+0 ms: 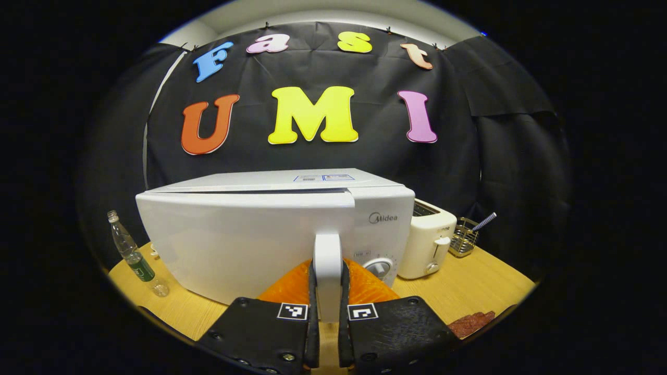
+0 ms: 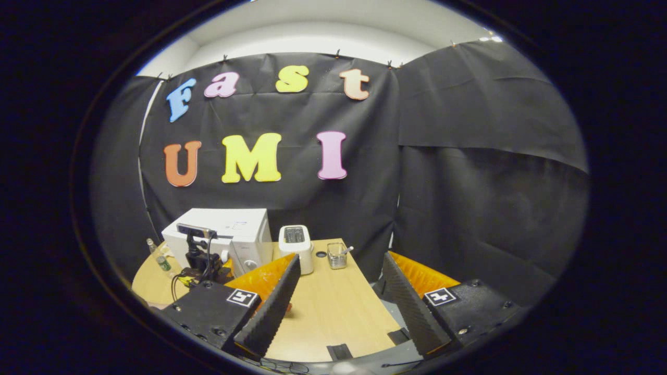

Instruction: Open the microwave oven with the left hand, put the food in, and close the microwave oven.

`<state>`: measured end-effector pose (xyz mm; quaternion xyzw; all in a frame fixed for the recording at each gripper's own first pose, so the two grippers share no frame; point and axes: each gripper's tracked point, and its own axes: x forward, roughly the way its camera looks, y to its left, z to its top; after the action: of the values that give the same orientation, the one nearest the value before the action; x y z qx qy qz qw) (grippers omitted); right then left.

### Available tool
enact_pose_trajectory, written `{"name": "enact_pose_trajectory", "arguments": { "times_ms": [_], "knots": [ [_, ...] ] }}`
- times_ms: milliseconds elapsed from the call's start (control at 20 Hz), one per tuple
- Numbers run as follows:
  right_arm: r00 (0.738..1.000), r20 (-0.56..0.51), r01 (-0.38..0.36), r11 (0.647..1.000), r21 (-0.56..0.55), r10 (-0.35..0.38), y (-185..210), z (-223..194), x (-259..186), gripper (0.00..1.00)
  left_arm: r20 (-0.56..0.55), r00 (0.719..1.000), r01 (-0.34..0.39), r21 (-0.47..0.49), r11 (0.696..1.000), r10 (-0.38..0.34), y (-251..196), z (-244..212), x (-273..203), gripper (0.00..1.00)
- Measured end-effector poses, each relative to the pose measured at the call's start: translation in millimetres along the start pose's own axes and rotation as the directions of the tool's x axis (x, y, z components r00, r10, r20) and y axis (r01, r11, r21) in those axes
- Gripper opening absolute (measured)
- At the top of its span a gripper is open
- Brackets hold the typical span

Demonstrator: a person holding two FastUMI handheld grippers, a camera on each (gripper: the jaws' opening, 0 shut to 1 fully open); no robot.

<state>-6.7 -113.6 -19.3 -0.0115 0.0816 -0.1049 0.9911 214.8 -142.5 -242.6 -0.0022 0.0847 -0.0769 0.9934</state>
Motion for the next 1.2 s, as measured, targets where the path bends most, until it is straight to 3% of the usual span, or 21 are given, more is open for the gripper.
{"name": "enact_pose_trajectory", "arguments": {
  "times_ms": [50, 200, 250, 350, 500, 700, 750, 850, 900, 950, 1000, 1050, 1200],
  "knots": [
    [1.0, 0.002, -0.031, 0.999, -0.012, 0.031, 9.6, 1.1, 4.2, 0.92, 0.004, 1.0, 0.001, 0.015, 1.0, -0.001, 2.7, -2.8, -10.2, 0.14],
    [0.991, 0.002, -0.131, 0.991, -0.033, 0.131, 39.3, 3.7, 17.3, 0.92, -0.039, 0.999, 0.007, 0.018, 1.0, -0.007, 14.7, -14.5, -47.6, 0.14],
    [0.985, 0.005, -0.17, 0.985, -0.035, 0.17, 50.6, 4.4, 21.9, 1.0, -0.048, 0.999, 0.003, 0.027, 1.0, -0.001, 19.7, -15.2, -60.7, 0.14],
    [0.971, 0.009, -0.239, 0.97, -0.039, 0.239, 70.7, 3.6, 30.2, 1.0, -0.071, 0.997, -0.022, 0.04, 0.999, 0.025, 33.7, -20.4, -84.8, 0.13],
    [0.94, 0.004, -0.34, 0.94, -0.024, 0.341, 99.5, -0.2, 35.3, 1.0, -0.102, 0.991, -0.083, 0.049, 0.995, 0.087, 56.6, -28.4, -119.5, 0.15],
    [0.909, -0.023, -0.416, 0.909, -0.003, 0.416, 113.9, -11.6, 37.9, 1.0, -0.126, 0.972, -0.186, 0.096, 0.978, 0.197, 83.5, -30.5, -147.2, 0.21],
    [0.906, -0.026, -0.423, 0.906, -0.002, 0.423, 114.4, -14.6, 38.1, 0.92, -0.131, 0.966, -0.212, 0.097, 0.972, 0.224, 89.1, -30.4, -151.9, 0.27],
    [0.9, -0.036, -0.434, 0.901, 0.005, 0.434, 114.8, -17.2, 38.8, 0.92, -0.138, 0.952, -0.262, 0.093, 0.961, 0.273, 104.0, -31.2, -158.5, 0.36],
    [0.898, -0.033, -0.438, 0.899, 0.009, 0.438, 114.7, -15.6, 38.2, 0.92, -0.142, 0.949, -0.27, 0.086, 0.959, 0.28, 106.7, -30.8, -161.2, 0.53],
    [0.897, -0.03, -0.44, 0.898, 0.009, 0.44, 115.0, -14.3, 37.6, 0.92, -0.145, 0.947, -0.278, 0.083, 0.957, 0.288, 111.3, -32.1, -160.2, 0.63],
    [0.898, -0.029, -0.439, 0.898, 0.005, 0.439, 114.1, -14.0, 37.3, 1.0, -0.147, 0.947, -0.278, 0.079, 0.957, 0.287, 113.9, -30.9, -160.3, 0.84],
    [0.898, -0.025, -0.439, 0.898, 0.001, 0.439, 113.6, -13.7, 35.9, 1.0, -0.152, 0.949, -0.27, 0.072, 0.96, 0.278, 113.7, -30.9, -159.1, 0.98],
    [0.901, -0.021, -0.434, 0.901, -0.009, 0.433, 111.9, -14.1, 31.0, 1.0, -0.145, 0.947, -0.275, 0.088, 0.957, 0.286, 117.2, -30.2, -167.3, 0.95]
  ]
}}
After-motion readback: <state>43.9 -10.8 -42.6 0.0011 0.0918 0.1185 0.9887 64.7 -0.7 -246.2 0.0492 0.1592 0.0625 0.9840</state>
